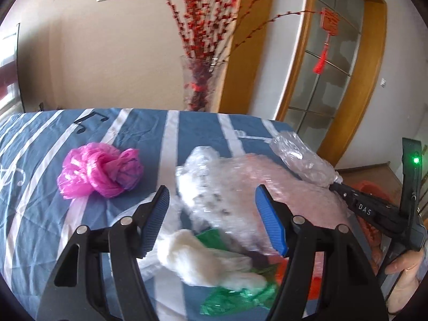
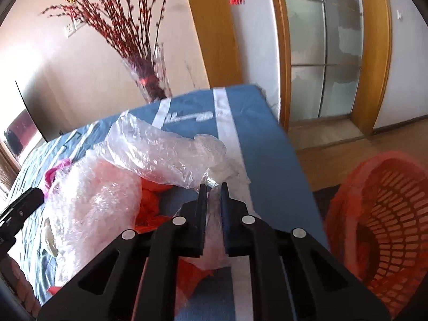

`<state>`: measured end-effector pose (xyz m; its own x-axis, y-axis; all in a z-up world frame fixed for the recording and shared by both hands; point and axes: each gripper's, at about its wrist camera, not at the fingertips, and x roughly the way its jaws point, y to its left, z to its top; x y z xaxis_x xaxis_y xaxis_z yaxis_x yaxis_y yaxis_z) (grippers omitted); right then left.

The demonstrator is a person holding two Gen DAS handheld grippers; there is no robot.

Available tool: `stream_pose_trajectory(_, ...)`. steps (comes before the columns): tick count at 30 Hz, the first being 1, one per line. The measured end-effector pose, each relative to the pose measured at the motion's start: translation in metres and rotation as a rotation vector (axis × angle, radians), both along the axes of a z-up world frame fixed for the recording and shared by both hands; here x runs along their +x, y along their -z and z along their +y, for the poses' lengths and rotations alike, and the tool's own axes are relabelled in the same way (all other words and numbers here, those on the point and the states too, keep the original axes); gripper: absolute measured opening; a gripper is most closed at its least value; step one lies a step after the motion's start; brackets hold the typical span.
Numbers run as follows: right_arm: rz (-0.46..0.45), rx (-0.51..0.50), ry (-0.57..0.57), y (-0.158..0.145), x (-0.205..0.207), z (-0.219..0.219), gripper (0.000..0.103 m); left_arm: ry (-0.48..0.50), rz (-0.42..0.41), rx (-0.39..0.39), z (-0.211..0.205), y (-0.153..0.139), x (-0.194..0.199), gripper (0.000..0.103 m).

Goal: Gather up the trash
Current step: 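Grasp the bubble wrap with the right tool while the left tool grasps bubble wrap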

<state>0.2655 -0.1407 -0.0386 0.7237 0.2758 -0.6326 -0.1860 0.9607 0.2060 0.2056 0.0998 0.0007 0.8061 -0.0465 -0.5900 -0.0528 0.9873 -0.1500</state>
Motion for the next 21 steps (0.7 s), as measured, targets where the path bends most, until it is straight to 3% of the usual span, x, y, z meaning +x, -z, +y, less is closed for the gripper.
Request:
stream_pose_trajectory(9, -0.102, -0.045, 0.099, -0.027, -0.035, -0.035, 0.010, 0.125, 0.037, -0.016, -0.054, -0.005, 0.004, 0.066)
stream_pose_trajectory(13, -0.085, -0.037, 0.137, -0.025, -0.045, -0.056, 0.010, 0.156, 0.048, 0.041, -0.083, -0.002, 0.006, 0.076)
stream_pose_trajectory(17, -0.062, -0.019, 0.157, -0.020, -0.054, -0.071, 0.010, 0.167, 0.119, 0.118, -0.102, 0.016, 0.015, 0.076)
stream_pose_trajectory(18, -0.061, -0.020, 0.159, -0.019, -0.057, -0.073, 0.010, 0.170, 0.131, 0.105, -0.102, 0.019, 0.015, 0.073)
stream_pose_trajectory(21, -0.056, -0.019, 0.162, -0.017, -0.062, -0.077, 0.010, 0.183, 0.162, 0.021, -0.093, 0.025, 0.016, 0.051)
